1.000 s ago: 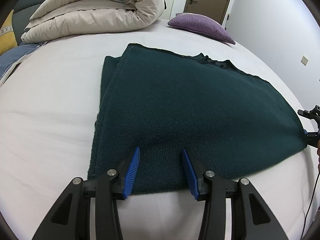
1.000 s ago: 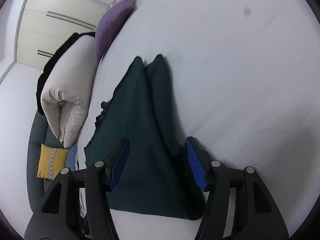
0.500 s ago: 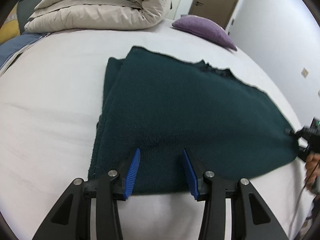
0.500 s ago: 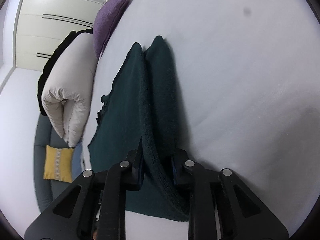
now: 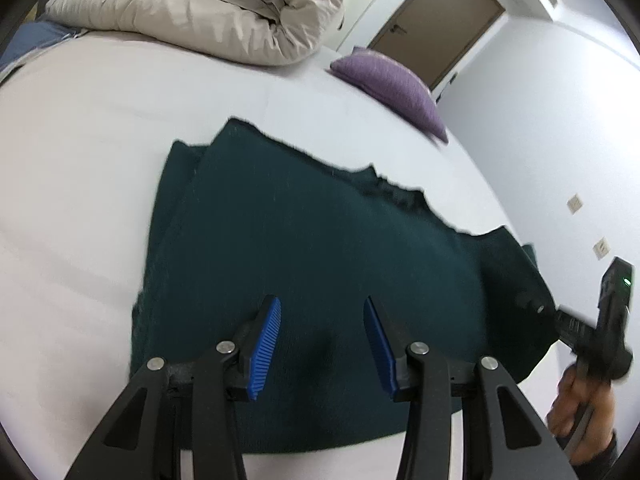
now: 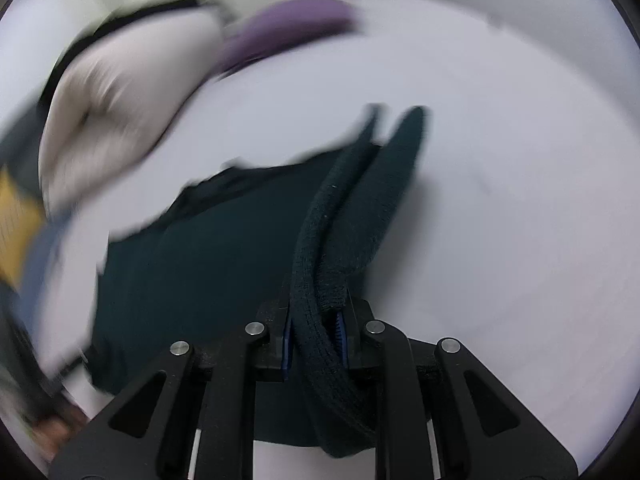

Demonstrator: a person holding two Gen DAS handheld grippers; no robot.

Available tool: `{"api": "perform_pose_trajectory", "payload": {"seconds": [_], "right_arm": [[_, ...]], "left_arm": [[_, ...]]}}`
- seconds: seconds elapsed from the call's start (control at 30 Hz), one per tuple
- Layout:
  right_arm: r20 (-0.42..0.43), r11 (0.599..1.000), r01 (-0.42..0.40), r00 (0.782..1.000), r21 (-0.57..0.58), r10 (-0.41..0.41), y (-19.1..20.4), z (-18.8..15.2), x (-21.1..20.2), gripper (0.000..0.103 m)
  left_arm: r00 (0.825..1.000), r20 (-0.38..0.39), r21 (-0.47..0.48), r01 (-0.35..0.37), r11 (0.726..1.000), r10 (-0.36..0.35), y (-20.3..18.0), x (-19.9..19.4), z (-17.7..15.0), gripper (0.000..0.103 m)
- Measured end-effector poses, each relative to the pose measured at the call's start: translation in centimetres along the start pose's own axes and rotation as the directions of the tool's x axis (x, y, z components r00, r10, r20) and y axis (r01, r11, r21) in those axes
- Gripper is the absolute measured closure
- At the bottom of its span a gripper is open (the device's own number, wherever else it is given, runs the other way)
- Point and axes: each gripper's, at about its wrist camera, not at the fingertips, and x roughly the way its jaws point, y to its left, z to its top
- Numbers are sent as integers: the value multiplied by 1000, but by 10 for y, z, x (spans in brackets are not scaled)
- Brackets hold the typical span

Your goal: Fold small clothes

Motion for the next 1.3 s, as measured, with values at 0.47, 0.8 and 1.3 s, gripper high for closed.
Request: {"api": "perform_pose_trajectory", "payload": {"seconds": [0.47,0.8,1.3], "right_arm": [[-64,924,-84,996,-374,64,122,-39,41,88],[-46,923,-142,990,-357,135,107,-59,32,78],[90,932,-308,940,-191,329,13,-110,-53,60]], "left_arm": [[965,-119,-199,206,958,-233,-5,40,27,28],[926,-293,-182,190,965,-238,-37,96,45,36],[923,-324,-125,173,977,-205,-51,86,42,89]]}}
